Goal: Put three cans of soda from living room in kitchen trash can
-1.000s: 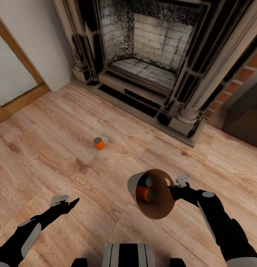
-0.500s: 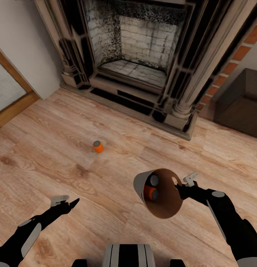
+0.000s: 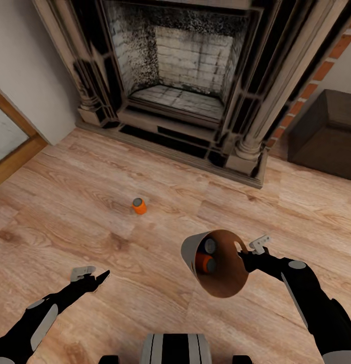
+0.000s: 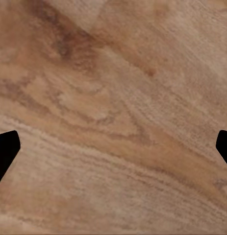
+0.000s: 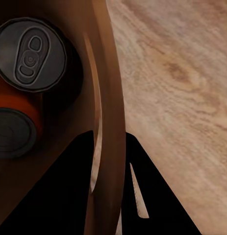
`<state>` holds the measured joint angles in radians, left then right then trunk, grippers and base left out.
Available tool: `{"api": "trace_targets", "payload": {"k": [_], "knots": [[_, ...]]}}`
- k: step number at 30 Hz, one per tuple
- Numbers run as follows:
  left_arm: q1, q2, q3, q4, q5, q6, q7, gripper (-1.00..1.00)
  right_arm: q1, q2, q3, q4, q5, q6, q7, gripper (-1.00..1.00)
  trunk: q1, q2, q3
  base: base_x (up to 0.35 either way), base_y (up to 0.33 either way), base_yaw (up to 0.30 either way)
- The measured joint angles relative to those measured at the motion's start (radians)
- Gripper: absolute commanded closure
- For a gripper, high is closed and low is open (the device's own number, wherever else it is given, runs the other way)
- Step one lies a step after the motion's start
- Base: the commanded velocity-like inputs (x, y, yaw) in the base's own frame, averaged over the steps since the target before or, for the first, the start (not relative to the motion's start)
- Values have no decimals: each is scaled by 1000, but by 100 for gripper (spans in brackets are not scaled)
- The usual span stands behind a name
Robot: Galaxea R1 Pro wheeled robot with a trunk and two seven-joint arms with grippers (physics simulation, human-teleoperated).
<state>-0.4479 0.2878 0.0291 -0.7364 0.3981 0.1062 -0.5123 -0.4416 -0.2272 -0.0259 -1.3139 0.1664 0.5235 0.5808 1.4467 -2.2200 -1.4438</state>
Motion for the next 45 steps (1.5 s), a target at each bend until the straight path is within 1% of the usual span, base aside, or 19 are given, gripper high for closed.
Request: {"api": "trace_targets", "payload": {"k": [10,14,17,22,24,26,28,34,39,42,45], "knots": [[0,0,-1,-1,0,-5,0,-100,0,1,0,5,1,0,0,100,0,0,10,217,271,-217],[0,1,-2,-2,1,-7,0,-100,0,2,-1,8,2,0,0,100,0,0,12,227,225,-103],[1,7,-2,-5,2,-11,0,-100,0,2,1,10,-3,1,1,100,0,0,13,72,65,-21],[1,8,-2,-6,2,-14,0,-100,0,2,1,11,-1,0,0,100,0,0,13,21,19,-6],[1,8,-2,-4,2,-20,0,-100,0,5,1,11,1,0,-1,100,0,0,13,9,5,-2],[2,8,-2,-4,2,-31,1,-100,0,14,1,11,6,0,-2,100,0,0,13,155,106,0],[2,8,-2,-3,2,-32,1,-100,0,16,0,11,-1,0,-2,100,0,0,13,181,123,0],[2,4,-2,-2,2,-37,3,-100,0,24,-1,11,0,0,-3,100,0,0,13,34,20,-16],[2,1,-2,-1,1,-37,4,-100,0,28,-1,11,4,-1,-3,100,0,0,14,108,84,-180],[2,0,-2,-2,1,-35,4,-100,0,30,-1,11,0,0,-3,100,0,0,15,211,171,-229],[1,0,-8,-8,2,-27,2,-100,0,29,-10,10,4,-1,-3,100,0,0,16,234,208,-240]]}}
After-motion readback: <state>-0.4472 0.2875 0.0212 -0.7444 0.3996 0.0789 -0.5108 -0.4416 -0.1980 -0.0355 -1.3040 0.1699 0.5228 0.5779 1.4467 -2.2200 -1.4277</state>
